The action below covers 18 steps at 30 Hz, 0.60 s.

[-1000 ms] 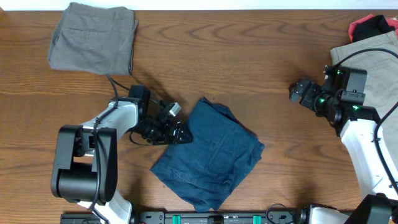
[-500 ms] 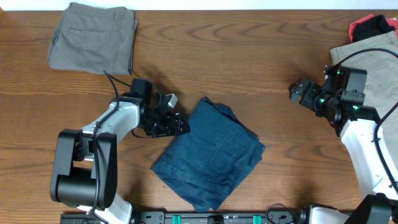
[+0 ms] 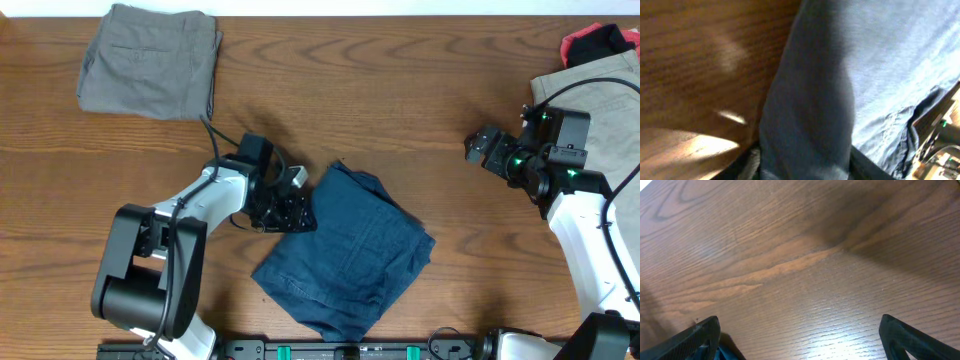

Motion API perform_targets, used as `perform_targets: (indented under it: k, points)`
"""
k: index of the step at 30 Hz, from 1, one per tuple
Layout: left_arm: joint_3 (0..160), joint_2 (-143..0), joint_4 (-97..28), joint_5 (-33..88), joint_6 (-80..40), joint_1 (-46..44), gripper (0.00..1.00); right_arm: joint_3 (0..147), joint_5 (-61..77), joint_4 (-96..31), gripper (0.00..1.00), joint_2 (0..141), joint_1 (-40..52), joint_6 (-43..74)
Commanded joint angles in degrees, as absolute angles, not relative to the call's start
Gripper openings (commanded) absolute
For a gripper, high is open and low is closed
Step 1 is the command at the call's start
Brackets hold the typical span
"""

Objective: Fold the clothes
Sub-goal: 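Reach the left gripper to the folded shorts' left edge and grasp, then lift the navy shorts with the left gripper and carry them to top left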

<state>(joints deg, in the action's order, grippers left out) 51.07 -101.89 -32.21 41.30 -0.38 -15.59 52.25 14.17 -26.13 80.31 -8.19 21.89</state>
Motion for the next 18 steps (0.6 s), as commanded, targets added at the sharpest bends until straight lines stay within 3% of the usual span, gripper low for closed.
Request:
perform_targets:
  k: [1, 7, 18]
  points:
    - [50.28, -102.87, -32.45, 41.95, -0.32, -15.84, 0.33, 53.23, 14.37, -26.22, 0.99, 80.79, -8.19, 21.80]
    - [51.55, -102.87, -32.47, 36.42, -4.27, -14.85, 0.06, 53.23, 14.37, -26.22, 0.99, 80.79, -8.19, 21.80]
    - [64.82, -102.87, -38.50, 24.51, -5.91, -8.73, 0.06, 53.23, 14.37, -26.22, 0.99, 80.79, -8.19, 21.80]
